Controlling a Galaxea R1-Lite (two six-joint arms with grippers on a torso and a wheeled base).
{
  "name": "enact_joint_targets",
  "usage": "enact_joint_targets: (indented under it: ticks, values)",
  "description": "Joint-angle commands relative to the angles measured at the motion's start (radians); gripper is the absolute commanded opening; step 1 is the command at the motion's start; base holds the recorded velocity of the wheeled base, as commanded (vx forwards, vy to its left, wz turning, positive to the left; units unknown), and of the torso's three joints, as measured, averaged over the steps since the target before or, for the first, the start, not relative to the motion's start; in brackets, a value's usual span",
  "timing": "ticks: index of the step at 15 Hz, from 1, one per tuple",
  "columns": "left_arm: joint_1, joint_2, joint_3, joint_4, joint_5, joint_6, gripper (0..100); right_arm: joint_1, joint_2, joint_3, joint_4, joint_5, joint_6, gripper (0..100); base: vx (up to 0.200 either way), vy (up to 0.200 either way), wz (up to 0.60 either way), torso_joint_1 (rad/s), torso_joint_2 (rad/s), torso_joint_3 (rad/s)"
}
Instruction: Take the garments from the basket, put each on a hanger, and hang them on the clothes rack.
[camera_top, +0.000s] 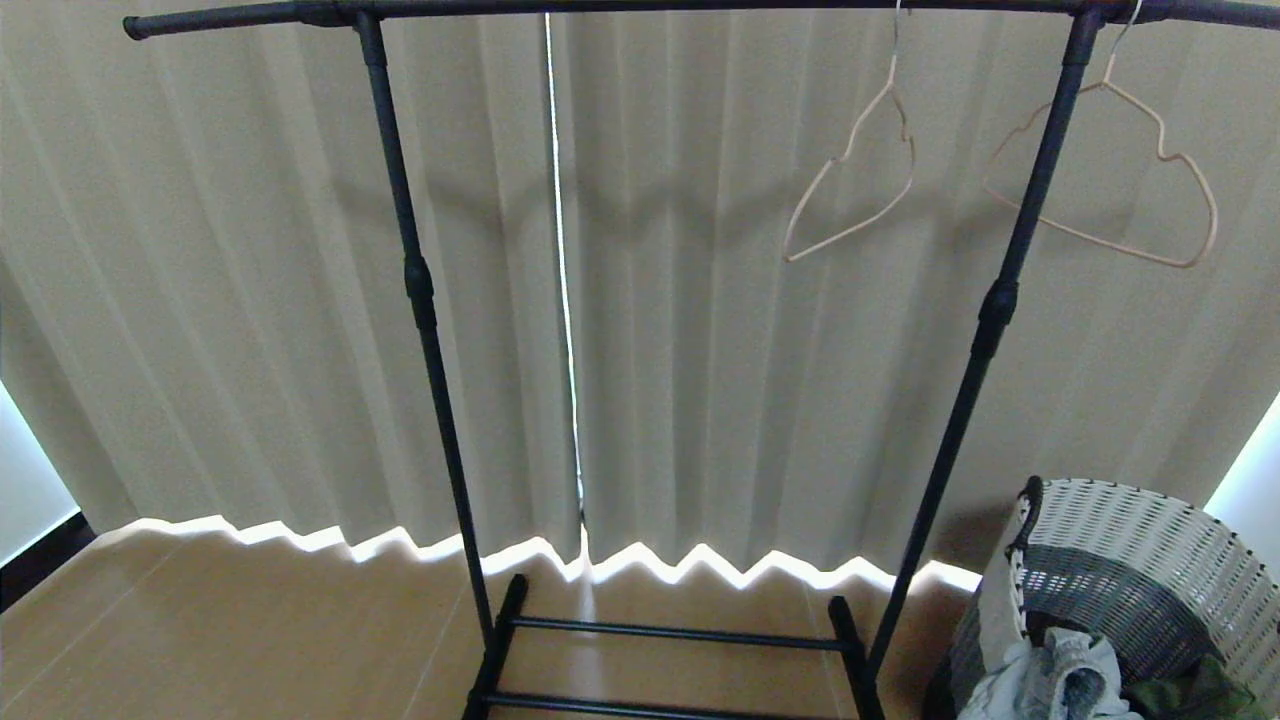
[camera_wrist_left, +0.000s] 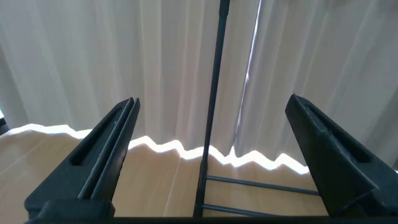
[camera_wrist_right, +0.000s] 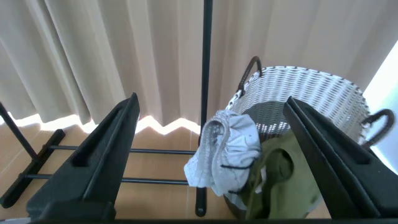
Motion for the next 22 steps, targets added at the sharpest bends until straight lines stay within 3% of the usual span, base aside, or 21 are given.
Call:
enact_joint_targets:
  ticks: [1, 11, 22]
  values:
    - [0.0, 0.0, 0.0, -0.001, 0.0, 0.0, 100, 0.0, 0.0, 0.001, 0.001, 0.0, 0.0, 100, 0.0, 0.0, 0.0, 0.0, 0.0, 0.0]
    - [0.0, 0.0, 0.0, 0.001, 0.0, 0.0, 100, 0.0, 0.0, 0.001, 0.001, 0.002, -0.001, 100, 0.0, 0.0, 0.0, 0.0, 0.0, 0.0]
    - [0.0, 0.0, 0.0, -0.001, 0.0, -0.002, 100, 0.0, 0.0, 0.001, 0.001, -0.001, 0.002, 100, 0.0, -0.182, 0.0, 0.004, 0.0, 0.004]
